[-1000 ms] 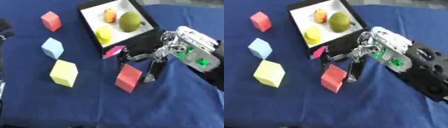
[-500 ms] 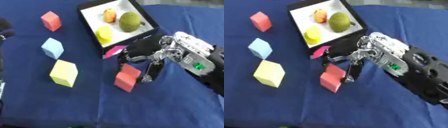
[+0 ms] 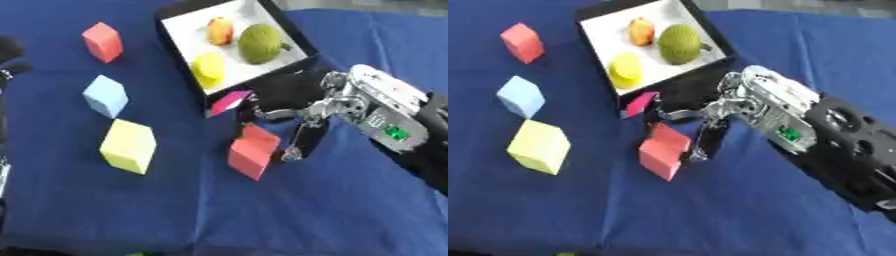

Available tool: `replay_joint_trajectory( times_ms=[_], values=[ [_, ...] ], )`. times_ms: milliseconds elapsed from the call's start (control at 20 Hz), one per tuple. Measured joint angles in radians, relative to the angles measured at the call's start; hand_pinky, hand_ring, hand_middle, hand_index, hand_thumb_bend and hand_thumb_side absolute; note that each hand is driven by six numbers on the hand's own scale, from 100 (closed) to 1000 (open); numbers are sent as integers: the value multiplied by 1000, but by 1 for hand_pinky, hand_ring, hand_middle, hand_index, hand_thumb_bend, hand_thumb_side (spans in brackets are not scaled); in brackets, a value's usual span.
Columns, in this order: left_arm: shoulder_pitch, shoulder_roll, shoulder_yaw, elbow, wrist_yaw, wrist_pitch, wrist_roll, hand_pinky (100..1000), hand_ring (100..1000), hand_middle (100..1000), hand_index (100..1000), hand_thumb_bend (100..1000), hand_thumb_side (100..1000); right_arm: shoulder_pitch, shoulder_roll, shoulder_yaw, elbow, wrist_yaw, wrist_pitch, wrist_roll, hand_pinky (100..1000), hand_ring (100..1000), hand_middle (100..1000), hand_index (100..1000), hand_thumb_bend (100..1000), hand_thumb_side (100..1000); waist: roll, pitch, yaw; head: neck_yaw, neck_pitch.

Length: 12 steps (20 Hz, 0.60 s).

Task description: Pick up objects on the table and place them in the box.

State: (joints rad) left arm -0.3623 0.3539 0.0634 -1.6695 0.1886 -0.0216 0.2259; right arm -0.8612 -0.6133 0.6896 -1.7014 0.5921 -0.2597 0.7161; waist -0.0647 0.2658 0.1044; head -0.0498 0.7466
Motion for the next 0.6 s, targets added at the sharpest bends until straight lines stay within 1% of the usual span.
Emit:
replay_joint_trajectory(
  times_ms=[600],
  values=[
    [-1,0,0,0,1,1,-4,713,742,592,661,100,726,12,10,-7,29,0,-9,-4,782,783,695,771,410,100,0,0,8,-1,-1]
  ],
)
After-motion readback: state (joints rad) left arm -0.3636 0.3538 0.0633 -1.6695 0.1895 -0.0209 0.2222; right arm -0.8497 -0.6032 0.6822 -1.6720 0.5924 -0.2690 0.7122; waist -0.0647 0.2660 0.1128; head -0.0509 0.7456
